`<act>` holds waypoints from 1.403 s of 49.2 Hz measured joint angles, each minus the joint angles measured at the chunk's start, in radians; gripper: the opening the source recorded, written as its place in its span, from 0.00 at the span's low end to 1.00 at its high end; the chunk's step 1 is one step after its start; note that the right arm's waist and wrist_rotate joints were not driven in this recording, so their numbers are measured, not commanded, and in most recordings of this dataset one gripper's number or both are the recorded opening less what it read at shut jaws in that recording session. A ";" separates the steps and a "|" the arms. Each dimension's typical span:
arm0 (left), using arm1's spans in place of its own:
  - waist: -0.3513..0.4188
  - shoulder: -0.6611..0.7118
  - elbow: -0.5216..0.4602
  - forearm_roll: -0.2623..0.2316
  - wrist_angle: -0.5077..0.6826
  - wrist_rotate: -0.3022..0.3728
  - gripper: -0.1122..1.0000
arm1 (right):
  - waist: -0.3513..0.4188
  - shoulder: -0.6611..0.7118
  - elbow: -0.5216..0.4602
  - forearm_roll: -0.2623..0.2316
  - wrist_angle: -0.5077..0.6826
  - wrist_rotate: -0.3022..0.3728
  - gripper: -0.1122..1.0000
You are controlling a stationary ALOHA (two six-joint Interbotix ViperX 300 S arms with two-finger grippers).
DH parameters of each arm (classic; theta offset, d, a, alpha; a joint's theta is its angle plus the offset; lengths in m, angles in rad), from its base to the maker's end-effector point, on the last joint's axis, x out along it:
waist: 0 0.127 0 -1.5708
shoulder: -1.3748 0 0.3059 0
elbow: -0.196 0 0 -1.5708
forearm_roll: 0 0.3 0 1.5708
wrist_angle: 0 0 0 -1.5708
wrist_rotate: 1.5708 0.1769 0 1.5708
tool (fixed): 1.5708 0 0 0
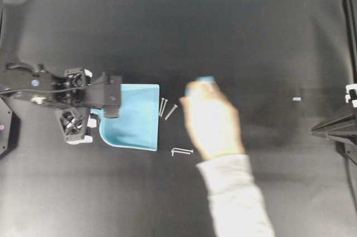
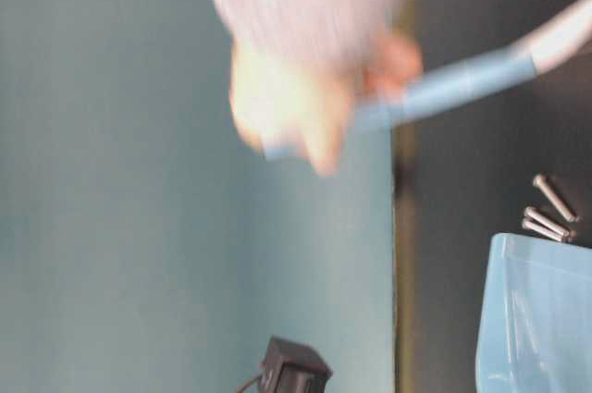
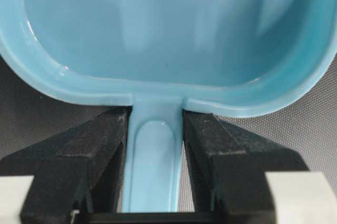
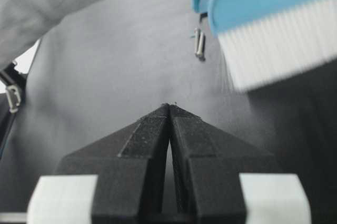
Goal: Hold the dustpan with the left arm, while a human hand uses a hand brush to gather screws into the dustpan.
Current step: 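Hold the dustpan steady with the left gripper while screws are brushed in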
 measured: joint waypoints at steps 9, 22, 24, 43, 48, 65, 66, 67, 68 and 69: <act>0.014 0.020 -0.032 -0.002 0.029 -0.005 0.38 | 0.000 0.000 0.000 0.000 0.000 0.000 0.10; 0.034 0.021 -0.034 -0.002 0.028 -0.003 0.38 | 0.000 -0.002 0.000 0.000 0.000 -0.002 0.10; 0.034 0.021 -0.034 0.000 0.028 -0.003 0.38 | 0.000 -0.003 0.000 0.000 0.000 -0.002 0.10; 0.011 -0.014 0.051 0.000 -0.091 -0.003 0.38 | 0.000 -0.003 0.000 0.000 0.000 -0.002 0.10; -0.006 -0.025 0.075 0.000 -0.103 -0.005 0.38 | 0.000 -0.003 0.000 0.000 0.000 0.000 0.10; -0.032 -0.002 -0.049 0.000 0.176 0.091 0.38 | 0.000 -0.006 0.000 0.000 0.000 0.000 0.10; -0.032 0.000 -0.060 0.000 0.196 0.098 0.38 | 0.000 -0.006 0.000 0.000 0.000 -0.002 0.10; -0.031 0.002 -0.069 0.000 0.213 0.104 0.38 | 0.000 -0.006 0.000 0.000 0.000 -0.002 0.10; -0.032 0.003 -0.081 0.000 0.235 0.109 0.38 | 0.000 -0.008 0.000 0.000 0.000 -0.002 0.10; -0.031 0.003 -0.094 0.000 0.255 0.112 0.38 | 0.000 -0.008 0.000 -0.002 0.000 0.000 0.10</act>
